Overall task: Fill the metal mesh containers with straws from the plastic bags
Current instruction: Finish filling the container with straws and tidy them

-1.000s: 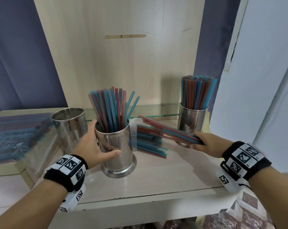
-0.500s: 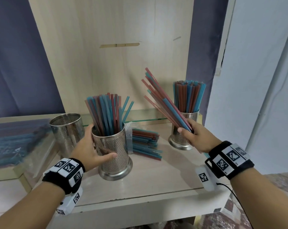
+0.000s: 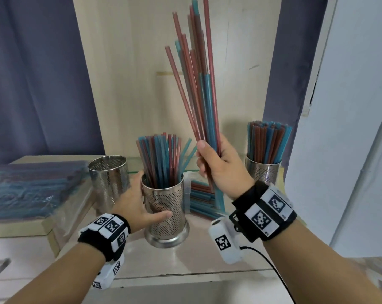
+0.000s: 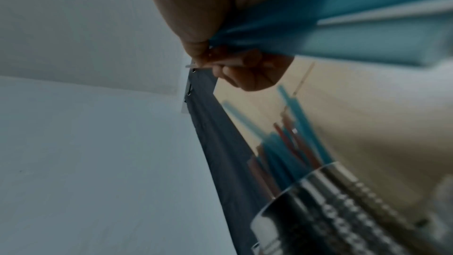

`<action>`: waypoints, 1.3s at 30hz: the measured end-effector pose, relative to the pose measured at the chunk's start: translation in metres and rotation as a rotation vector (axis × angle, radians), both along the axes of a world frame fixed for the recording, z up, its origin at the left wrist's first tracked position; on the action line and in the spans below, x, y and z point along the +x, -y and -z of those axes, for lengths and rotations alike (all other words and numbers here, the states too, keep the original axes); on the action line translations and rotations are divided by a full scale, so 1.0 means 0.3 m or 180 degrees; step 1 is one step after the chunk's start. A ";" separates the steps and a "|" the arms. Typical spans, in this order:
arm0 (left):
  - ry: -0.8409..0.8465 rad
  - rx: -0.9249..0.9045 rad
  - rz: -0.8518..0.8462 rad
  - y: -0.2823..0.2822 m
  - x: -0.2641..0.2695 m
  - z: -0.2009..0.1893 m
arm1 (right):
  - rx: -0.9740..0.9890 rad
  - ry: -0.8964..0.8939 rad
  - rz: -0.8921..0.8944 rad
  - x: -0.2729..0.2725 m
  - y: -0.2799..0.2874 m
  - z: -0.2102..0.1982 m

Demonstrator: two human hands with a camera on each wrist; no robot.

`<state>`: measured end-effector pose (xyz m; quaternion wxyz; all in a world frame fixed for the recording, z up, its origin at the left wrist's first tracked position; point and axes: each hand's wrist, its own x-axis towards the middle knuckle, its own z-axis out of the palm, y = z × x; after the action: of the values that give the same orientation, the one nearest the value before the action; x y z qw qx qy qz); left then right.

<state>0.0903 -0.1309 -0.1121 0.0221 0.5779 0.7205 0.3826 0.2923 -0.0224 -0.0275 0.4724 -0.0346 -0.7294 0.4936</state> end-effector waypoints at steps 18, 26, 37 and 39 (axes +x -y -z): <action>0.0106 0.0082 0.0247 0.004 -0.009 0.000 | -0.0124 -0.0749 0.1066 -0.367 0.002 -0.121; 0.0029 0.0048 0.0196 -0.003 -0.022 0.006 | 0.0090 -0.0560 0.1209 -0.369 -0.015 -0.091; 0.0005 0.0171 0.0187 -0.004 -0.024 0.012 | -0.0055 0.0251 0.1789 -0.362 -0.022 0.064; 0.0008 0.0139 0.0160 -0.006 -0.027 0.014 | -0.0045 0.0536 0.1647 -0.347 -0.031 0.113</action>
<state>0.0821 -0.1292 -0.1163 0.0201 0.5957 0.6972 0.3983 0.1884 -0.0132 -0.0613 0.5201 -0.2640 -0.7296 0.3570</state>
